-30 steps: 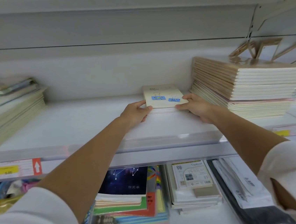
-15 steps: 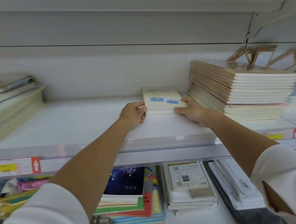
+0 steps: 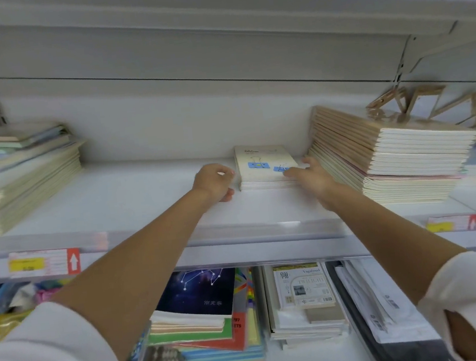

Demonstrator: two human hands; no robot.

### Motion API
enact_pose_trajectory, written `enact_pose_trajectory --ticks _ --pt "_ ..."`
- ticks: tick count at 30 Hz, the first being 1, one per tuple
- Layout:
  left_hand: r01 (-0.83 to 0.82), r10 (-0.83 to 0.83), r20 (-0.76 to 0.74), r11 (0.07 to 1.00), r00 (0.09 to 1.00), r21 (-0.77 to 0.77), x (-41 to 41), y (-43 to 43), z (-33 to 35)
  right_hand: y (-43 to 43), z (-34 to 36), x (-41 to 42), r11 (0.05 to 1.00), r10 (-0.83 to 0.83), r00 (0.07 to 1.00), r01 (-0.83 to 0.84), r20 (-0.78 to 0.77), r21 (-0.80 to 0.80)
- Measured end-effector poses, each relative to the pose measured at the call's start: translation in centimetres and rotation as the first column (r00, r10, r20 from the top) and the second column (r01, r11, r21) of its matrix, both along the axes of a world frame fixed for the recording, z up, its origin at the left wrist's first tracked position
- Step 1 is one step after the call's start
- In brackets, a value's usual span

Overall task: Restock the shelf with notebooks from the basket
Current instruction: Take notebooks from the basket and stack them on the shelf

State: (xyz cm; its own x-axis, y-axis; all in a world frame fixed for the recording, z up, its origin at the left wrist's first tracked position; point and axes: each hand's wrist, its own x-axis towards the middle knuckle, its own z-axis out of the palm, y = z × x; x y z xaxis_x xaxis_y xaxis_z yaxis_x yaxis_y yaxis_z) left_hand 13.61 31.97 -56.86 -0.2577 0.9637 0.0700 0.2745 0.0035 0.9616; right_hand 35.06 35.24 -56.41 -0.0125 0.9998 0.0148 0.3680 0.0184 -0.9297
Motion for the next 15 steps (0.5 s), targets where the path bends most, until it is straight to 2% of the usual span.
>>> enact_pose_trajectory --ticks 3,4,6,9,13,15 --pt "-0.151 0.176 -0.184 0.978 0.967 0.141 -1.2 -2.0 1.1 -2.8 1.1 -2.8 0.951 -0.1 0.988 0.06 0.119 0.302" --pt "-0.185 0.224 -0.212 0.965 0.951 0.188 -1.7 -3.0 1.3 -4.1 1.6 -4.0 0.92 -0.116 0.983 0.053 0.142 0.389" --pt "-0.206 0.254 -0.199 0.95 0.947 0.234 -2.5 -5.4 1.7 -6.9 2.4 -6.7 0.877 -0.083 0.993 0.033 0.082 0.48" --pt "-0.235 0.276 -0.156 0.942 0.948 0.238 -4.5 -9.5 1.6 -11.6 2.8 -10.9 0.86 0.077 0.997 -0.055 -0.022 0.508" --pt "-0.347 0.367 -0.093 0.92 0.925 0.18 -9.0 -16.1 0.6 -17.1 1.5 -15.6 0.859 0.248 0.969 -0.219 -0.003 0.463" --pt "-0.391 0.405 -0.082 0.909 0.911 0.146 -11.6 -19.8 -0.4 -19.6 0.1 -17.9 0.852 0.307 0.95 -0.3 0.055 0.43"
